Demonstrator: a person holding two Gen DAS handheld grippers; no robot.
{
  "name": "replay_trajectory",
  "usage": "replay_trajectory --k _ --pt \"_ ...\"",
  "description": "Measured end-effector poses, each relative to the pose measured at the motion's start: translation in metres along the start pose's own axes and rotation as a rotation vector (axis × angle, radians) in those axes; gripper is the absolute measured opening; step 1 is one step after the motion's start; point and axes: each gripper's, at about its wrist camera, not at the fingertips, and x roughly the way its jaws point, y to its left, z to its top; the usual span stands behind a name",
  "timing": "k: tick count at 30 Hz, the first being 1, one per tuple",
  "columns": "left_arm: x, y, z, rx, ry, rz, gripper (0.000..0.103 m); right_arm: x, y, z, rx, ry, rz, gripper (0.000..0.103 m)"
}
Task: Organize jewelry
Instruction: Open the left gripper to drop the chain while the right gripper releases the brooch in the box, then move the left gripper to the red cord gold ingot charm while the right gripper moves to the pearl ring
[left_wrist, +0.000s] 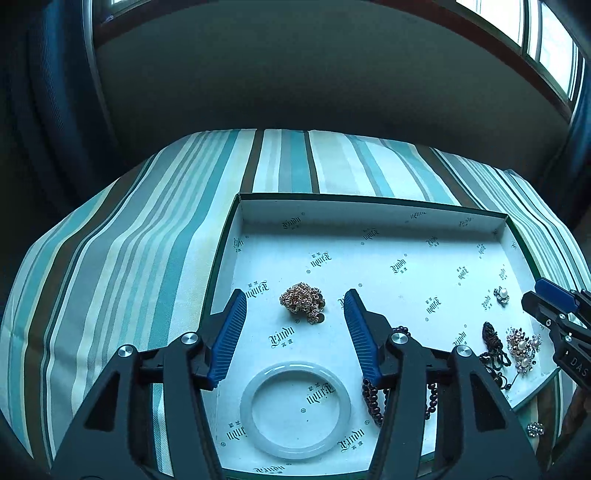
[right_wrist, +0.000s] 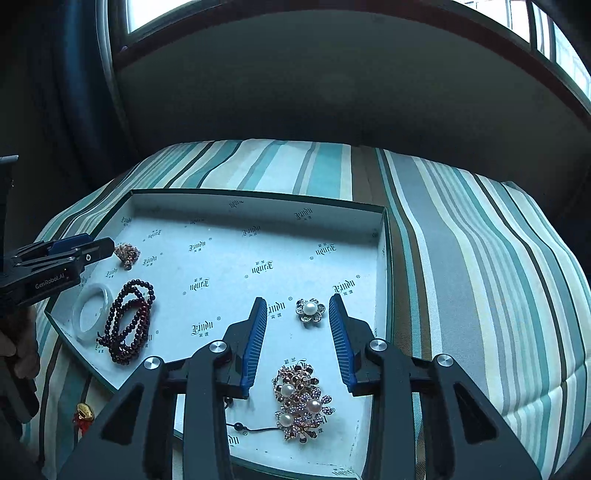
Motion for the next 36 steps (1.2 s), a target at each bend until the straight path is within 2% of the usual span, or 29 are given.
replay_trajectory --k 6,14,26,36 --pt "-0.035 -0.005 -0.019 -0.004 -0.021 -0.008 0.055 -0.030 0.008 -0.015 -0.003 -0.017 0.016 0.036" --pt "-0.068 -0.010 -0.053 -0.004 -0.031 0.009 0.055 -0.054 0.020 -0.050 -0.027 0.010 0.030 0.036" --pt "-0.079 -0.009 -0.099 -0.016 0.035 0.011 0.055 -0.063 0.024 -0.088 -0.026 0.055 0.039 0.036" --pt "-0.084 -0.021 -0.118 -0.003 0.068 -0.020 0.055 -0.066 0.025 -0.101 -0.027 0.072 0.051 0.036"
